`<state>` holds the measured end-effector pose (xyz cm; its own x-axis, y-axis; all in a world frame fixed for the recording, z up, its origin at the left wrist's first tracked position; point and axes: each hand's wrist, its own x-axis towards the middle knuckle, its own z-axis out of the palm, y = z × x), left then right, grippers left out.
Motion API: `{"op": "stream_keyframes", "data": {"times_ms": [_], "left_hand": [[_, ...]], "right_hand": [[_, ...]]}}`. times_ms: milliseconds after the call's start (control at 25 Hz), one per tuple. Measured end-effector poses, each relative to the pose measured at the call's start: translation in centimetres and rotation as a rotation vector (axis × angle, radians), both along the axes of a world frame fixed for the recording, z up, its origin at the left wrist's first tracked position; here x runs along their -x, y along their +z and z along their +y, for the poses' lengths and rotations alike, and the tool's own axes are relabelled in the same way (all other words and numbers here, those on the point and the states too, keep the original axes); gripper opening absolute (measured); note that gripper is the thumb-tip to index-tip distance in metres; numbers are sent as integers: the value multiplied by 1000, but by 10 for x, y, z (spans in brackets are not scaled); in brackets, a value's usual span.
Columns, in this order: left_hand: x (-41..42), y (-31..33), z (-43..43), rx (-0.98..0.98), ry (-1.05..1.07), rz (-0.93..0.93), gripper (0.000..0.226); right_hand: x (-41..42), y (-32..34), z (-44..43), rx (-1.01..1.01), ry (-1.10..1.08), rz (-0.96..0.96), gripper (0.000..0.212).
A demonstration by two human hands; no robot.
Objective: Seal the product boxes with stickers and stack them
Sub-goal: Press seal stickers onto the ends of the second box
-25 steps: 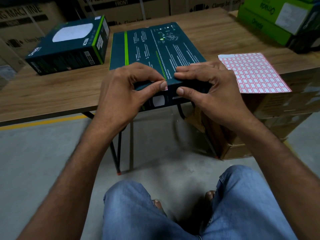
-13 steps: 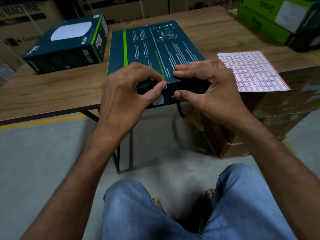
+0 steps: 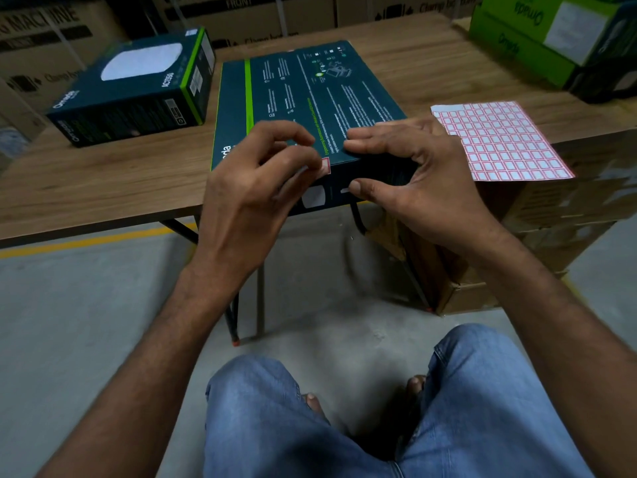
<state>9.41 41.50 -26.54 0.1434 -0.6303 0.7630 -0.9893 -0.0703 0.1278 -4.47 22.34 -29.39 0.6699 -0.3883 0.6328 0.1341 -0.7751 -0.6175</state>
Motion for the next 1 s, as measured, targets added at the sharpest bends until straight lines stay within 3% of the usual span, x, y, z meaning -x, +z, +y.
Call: {"op": "stream_keyframes", "data": {"times_ms": [200, 600, 760, 880, 1000], "left_hand": [[-2, 0, 0, -17, 34, -94, 21], [-4, -4, -2, -3, 101, -80, 22], [-7, 3, 2, -110, 100, -71, 28], [-14, 6, 18, -203, 114, -40, 46], [-22, 6, 34, -184, 120, 31, 49]], "right_hand": [[-2, -2, 0, -7, 3, -28, 45], [-2, -2, 0, 10, 2, -21, 44], [1, 0, 0, 30, 2, -3, 44], [3, 1, 1, 24, 2, 14, 43], [4, 7, 3, 17, -37, 33, 39]]}}
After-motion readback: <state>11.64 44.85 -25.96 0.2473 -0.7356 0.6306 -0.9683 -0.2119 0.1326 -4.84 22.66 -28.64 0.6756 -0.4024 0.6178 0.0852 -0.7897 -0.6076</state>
